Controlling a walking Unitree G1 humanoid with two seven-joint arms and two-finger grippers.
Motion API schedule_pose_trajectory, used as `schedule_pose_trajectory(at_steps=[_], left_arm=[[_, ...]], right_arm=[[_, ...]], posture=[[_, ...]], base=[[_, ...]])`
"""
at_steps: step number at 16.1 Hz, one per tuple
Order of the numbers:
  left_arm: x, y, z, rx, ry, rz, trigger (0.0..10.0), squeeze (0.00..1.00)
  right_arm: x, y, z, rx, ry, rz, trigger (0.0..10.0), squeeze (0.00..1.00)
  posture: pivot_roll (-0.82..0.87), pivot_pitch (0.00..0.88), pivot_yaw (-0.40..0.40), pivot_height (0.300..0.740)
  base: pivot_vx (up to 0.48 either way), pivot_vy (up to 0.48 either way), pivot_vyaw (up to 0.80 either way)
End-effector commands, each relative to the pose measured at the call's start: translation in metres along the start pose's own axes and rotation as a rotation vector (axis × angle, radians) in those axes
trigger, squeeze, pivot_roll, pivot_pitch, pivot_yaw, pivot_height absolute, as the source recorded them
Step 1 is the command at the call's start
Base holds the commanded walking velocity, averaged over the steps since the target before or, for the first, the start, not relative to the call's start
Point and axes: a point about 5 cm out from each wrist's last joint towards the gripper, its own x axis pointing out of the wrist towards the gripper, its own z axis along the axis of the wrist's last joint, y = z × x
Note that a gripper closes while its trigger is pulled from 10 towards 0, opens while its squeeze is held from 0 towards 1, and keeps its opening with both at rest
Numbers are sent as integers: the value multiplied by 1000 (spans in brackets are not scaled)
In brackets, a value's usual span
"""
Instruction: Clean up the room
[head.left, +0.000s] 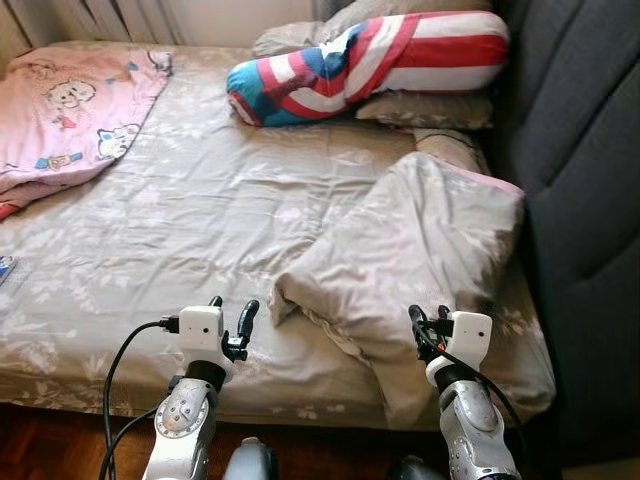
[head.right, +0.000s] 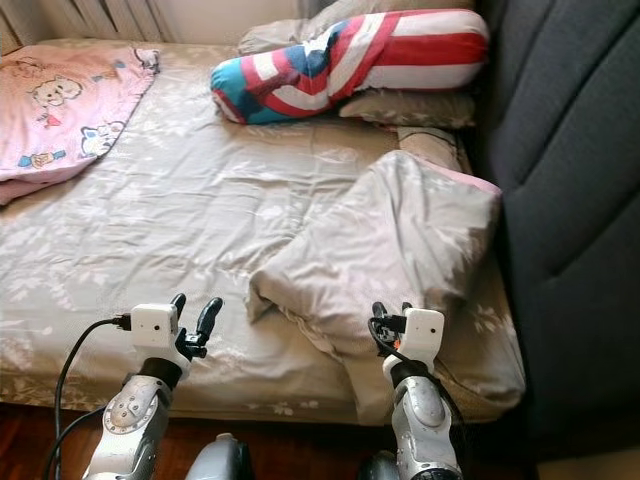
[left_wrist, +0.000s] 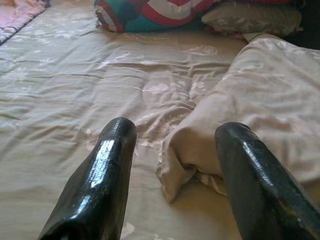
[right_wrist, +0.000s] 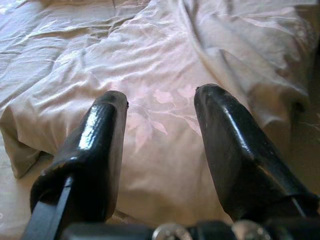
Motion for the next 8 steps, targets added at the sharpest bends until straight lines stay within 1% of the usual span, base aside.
schedule_pose_trajectory(at_steps=[1, 3, 5, 8], left_arm=[[-1, -1, -2, -16, 13, -2, 10000, 0], [-1, -1, -2, -17, 14, -7, 10000, 0], [0, -2, -1, -16, 15, -9, 10000, 0], [-1, 0, -1, -16, 15, -7, 10000, 0]], right_arm=[[-3, -4, -7, -1, 41, -19, 10000, 0], [-2, -5, -8, 6, 51, -38, 10000, 0], [2, -9, -9, 29, 88, -75, 10000, 0], [7, -10, -5, 24, 85, -78, 10000, 0]], posture=[[-28, 155, -7, 652], [-27, 159, -6, 652], [-24, 163, -5, 652], [-21, 164, -4, 652]], base=[[0, 0, 0], [0, 0, 0], [0, 0, 0], [0, 0, 0]])
